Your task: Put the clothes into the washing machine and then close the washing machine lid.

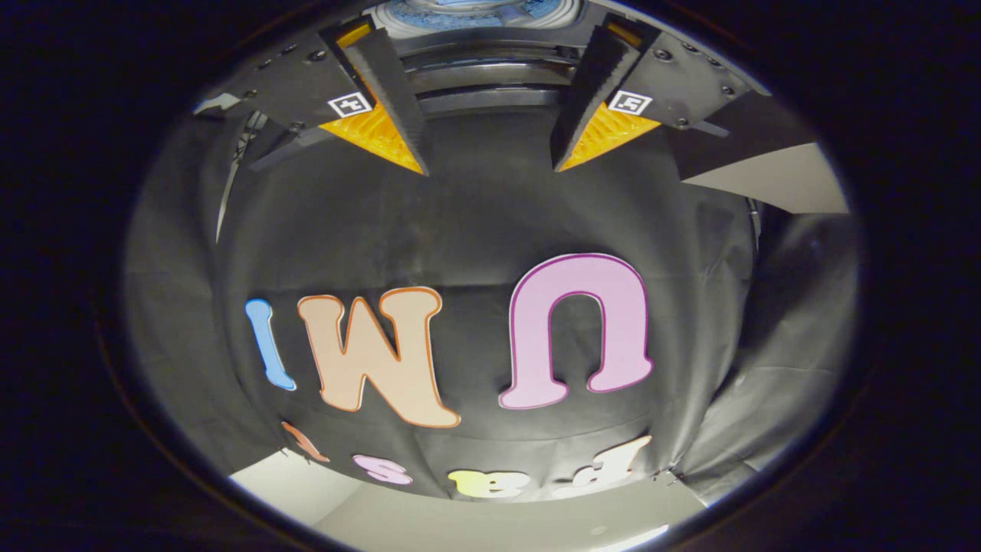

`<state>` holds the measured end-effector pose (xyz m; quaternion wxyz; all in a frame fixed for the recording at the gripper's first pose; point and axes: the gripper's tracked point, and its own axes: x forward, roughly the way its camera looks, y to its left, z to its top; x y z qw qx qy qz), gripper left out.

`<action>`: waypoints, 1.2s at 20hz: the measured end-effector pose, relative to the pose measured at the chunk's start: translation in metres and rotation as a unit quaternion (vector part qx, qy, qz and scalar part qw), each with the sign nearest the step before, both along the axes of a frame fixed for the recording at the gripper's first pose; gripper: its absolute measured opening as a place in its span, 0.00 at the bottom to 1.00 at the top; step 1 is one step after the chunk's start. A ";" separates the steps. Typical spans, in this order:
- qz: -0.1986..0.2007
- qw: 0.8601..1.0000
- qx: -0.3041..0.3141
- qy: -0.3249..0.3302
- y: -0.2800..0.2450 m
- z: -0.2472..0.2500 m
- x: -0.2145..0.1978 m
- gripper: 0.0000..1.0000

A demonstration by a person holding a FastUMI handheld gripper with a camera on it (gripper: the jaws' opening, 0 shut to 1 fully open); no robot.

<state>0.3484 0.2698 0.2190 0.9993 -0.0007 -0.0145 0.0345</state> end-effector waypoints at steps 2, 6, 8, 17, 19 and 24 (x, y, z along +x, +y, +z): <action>-0.003 1.000 -0.024 0.007 0.000 -0.003 -0.001 0.96; -0.006 1.000 -0.024 0.013 -0.002 -0.004 -0.004 0.96; -0.007 0.999 -0.030 0.017 -0.002 -0.005 -0.006 0.96; -0.006 1.000 -0.029 0.011 -0.004 -0.010 -0.018 0.96; -0.006 1.000 -0.029 0.010 -0.005 -0.010 -0.018 0.96; -0.012 0.999 -0.029 0.006 -0.006 -0.012 -0.022 0.96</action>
